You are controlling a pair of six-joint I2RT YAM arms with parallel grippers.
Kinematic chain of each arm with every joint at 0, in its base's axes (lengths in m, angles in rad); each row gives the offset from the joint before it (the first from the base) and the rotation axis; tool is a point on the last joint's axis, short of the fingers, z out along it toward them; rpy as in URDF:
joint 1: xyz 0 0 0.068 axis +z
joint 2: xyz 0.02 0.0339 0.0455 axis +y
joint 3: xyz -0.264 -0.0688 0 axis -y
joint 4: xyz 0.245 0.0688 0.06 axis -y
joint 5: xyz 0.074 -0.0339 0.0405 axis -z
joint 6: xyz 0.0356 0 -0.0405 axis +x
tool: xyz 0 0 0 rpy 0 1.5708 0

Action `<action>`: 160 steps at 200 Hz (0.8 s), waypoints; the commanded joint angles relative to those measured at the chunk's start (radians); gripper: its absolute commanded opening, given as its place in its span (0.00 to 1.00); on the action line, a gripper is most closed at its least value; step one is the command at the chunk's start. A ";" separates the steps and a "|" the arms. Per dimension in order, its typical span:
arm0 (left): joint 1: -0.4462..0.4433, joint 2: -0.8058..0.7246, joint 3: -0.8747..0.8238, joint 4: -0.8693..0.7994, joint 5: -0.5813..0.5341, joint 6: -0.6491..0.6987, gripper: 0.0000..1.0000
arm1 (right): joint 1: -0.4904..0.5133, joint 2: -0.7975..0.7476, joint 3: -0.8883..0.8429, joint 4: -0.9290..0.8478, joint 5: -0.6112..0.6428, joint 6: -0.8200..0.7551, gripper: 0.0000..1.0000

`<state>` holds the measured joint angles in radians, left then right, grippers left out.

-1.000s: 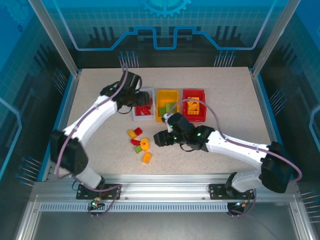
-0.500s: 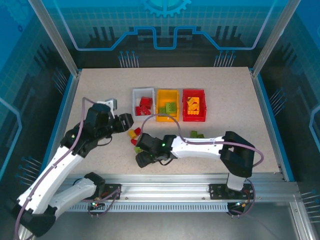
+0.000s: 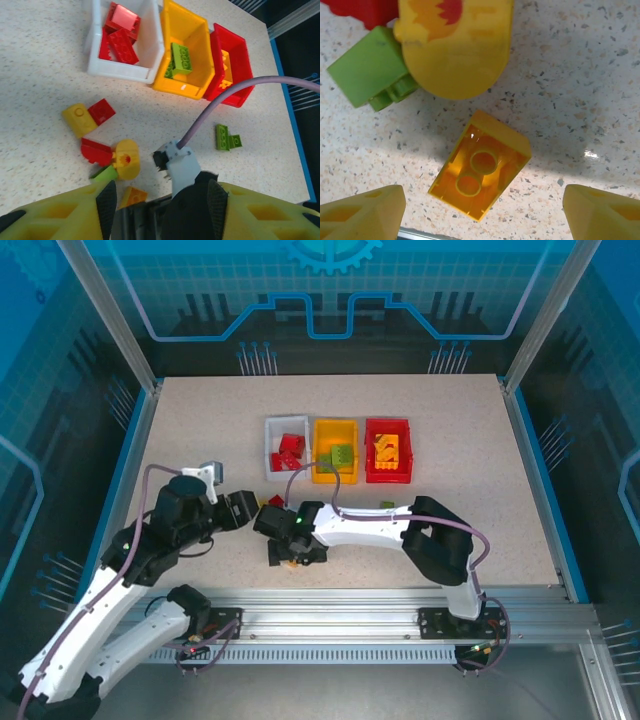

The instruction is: Sort the legos into containers by color

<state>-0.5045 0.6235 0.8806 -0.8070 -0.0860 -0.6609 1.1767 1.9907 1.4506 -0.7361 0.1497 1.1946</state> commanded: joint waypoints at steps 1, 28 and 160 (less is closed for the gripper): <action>-0.004 -0.052 0.034 -0.163 -0.123 -0.071 0.55 | -0.021 0.033 0.028 -0.005 -0.011 0.083 0.80; -0.004 -0.143 0.027 -0.245 -0.191 -0.127 0.55 | -0.026 0.055 0.030 0.007 -0.011 0.111 0.77; -0.005 -0.214 -0.055 -0.314 0.014 -0.227 0.51 | -0.043 -0.040 -0.089 0.007 0.110 0.092 0.32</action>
<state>-0.5045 0.3702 0.8467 -1.1778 -0.1299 -0.8898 1.1465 2.0212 1.4139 -0.6876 0.1856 1.3006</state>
